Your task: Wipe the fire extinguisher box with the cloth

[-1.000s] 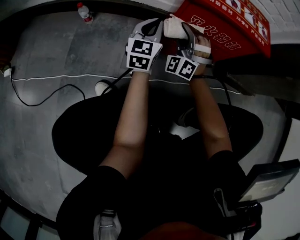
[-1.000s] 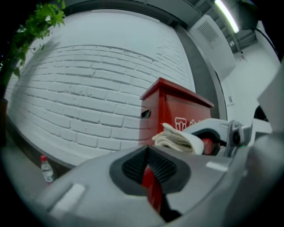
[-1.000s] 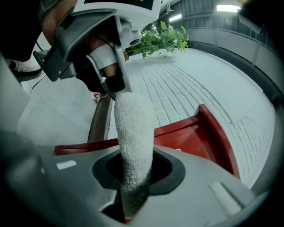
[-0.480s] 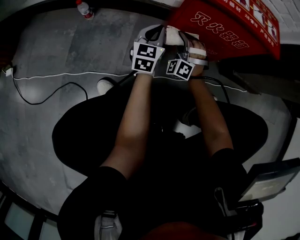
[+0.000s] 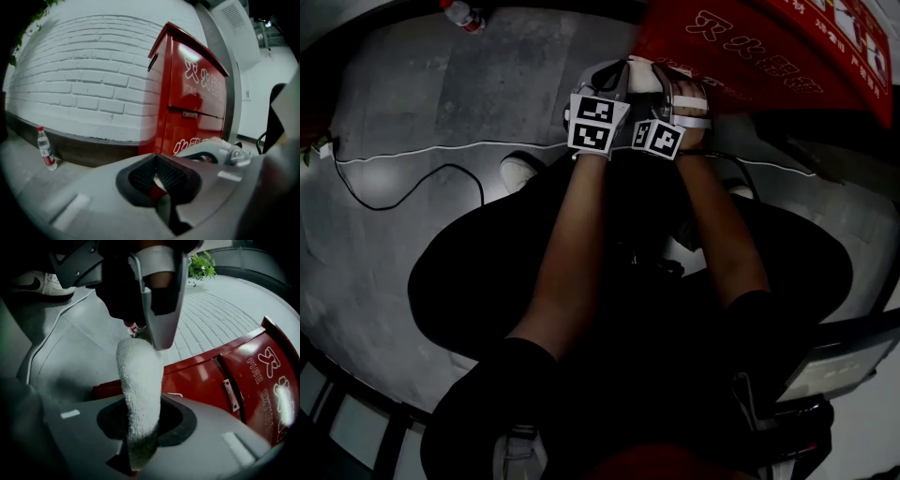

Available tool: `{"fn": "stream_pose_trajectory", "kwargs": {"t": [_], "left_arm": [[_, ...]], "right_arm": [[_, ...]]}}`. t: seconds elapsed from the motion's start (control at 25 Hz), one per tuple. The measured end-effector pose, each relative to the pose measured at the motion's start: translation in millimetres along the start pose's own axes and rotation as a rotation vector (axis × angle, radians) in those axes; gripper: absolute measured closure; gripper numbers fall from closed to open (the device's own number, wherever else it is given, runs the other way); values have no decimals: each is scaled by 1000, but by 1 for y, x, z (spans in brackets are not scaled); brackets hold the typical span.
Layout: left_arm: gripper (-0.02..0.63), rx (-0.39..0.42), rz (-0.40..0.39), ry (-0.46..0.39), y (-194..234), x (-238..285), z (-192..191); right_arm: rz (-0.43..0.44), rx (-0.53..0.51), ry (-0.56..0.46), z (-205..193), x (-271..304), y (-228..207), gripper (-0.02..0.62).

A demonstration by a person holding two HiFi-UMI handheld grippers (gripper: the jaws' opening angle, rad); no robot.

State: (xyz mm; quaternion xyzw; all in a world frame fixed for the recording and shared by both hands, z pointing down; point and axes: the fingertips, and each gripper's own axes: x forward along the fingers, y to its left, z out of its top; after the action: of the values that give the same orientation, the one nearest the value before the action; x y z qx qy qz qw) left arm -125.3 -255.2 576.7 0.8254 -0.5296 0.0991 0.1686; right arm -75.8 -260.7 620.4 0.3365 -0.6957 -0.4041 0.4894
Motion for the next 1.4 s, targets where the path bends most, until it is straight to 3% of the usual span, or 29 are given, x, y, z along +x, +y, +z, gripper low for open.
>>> {"fn": "stream_pose_trajectory", "kwargs": {"t": [0.08, 0.28, 0.6, 0.8, 1.12, 1.32, 1.4], "left_arm": [[606, -18, 13, 12, 4, 4, -9], [606, -65, 38, 33, 7, 14, -24], [606, -60, 33, 85, 4, 22, -49], [606, -57, 26, 98, 2, 22, -55], [606, -62, 25, 129, 3, 20, -71], [606, -59, 27, 125, 5, 17, -68], [606, -65, 33, 125, 9, 15, -70]], "right_arm": [[-13, 13, -11, 1, 2, 1, 492], [68, 42, 17, -8, 11, 32, 497], [25, 13, -29, -10, 17, 42, 495], [84, -67, -26, -17, 25, 69, 495], [84, -114, -43, -16, 33, 83, 494], [189, -188, -27, -28, 43, 120, 497], [194, -193, -23, -31, 47, 125, 497]]}}
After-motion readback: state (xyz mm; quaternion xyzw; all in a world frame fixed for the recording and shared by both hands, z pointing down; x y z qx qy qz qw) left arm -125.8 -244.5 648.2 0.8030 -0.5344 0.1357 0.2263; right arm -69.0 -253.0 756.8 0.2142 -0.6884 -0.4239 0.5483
